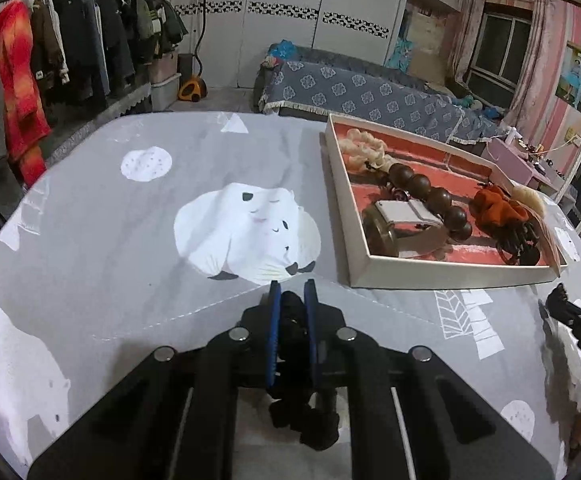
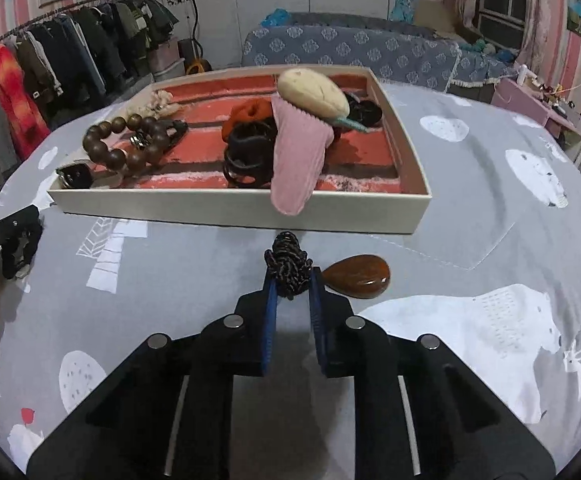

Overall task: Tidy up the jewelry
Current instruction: 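Grasp the black scrunchie with the left tool while the right tool grasps the braided hair tie, then carry the scrunchie with the left tool while the right tool carries the hair tie over the tray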

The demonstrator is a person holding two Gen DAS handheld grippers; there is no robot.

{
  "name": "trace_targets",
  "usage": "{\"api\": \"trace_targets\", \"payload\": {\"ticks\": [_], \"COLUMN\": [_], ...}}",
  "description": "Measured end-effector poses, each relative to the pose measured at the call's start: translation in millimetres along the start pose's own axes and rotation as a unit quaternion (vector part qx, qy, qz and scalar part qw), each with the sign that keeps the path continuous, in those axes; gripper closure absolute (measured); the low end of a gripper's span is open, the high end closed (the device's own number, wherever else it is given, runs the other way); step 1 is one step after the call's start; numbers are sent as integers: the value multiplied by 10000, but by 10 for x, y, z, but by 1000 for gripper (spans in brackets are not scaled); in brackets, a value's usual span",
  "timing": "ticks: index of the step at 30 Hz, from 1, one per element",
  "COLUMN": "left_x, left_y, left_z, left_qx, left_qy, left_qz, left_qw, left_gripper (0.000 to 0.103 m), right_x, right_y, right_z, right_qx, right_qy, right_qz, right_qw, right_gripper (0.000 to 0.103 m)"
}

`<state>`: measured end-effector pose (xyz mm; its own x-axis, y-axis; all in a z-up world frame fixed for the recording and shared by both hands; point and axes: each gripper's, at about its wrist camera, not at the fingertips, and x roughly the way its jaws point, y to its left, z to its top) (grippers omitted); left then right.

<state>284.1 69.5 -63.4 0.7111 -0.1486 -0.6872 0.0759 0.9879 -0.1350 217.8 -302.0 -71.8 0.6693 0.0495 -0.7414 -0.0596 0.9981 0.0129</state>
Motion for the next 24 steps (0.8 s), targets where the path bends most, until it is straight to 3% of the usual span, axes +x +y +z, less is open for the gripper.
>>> {"api": "trace_targets", "payload": {"ticks": [8, 13, 17, 20, 24], "left_x": [-493, -713, -687, -554, -363], "left_y": [-328, -734, -1005, -1259, -1355], "left_z": [277, 669, 913, 1052, 1102], "left_qx": [132, 328, 319, 441, 368], "left_qy": [-396, -794, -940, -1074, -1032], "left_qz": [-41, -57, -252, -164, -265], "left_qw": [9991, 9963, 9947, 9931, 9936], "left_gripper": [91, 91, 91, 91, 91], "right_x": [-532, -740, -893, -919, -780], "right_y": [-47, -135, -255, -291, -386], "right_z": [193, 428, 688, 863, 1052], "right_qx": [-86, -156, -88, -222, -85], "right_qy": [-615, -936, -1281, -1538, -1545], "right_qz": [416, 496, 547, 412, 530], "right_qw": [9972, 9943, 9902, 9870, 9865], "right_gripper": [86, 86, 86, 86, 86]}}
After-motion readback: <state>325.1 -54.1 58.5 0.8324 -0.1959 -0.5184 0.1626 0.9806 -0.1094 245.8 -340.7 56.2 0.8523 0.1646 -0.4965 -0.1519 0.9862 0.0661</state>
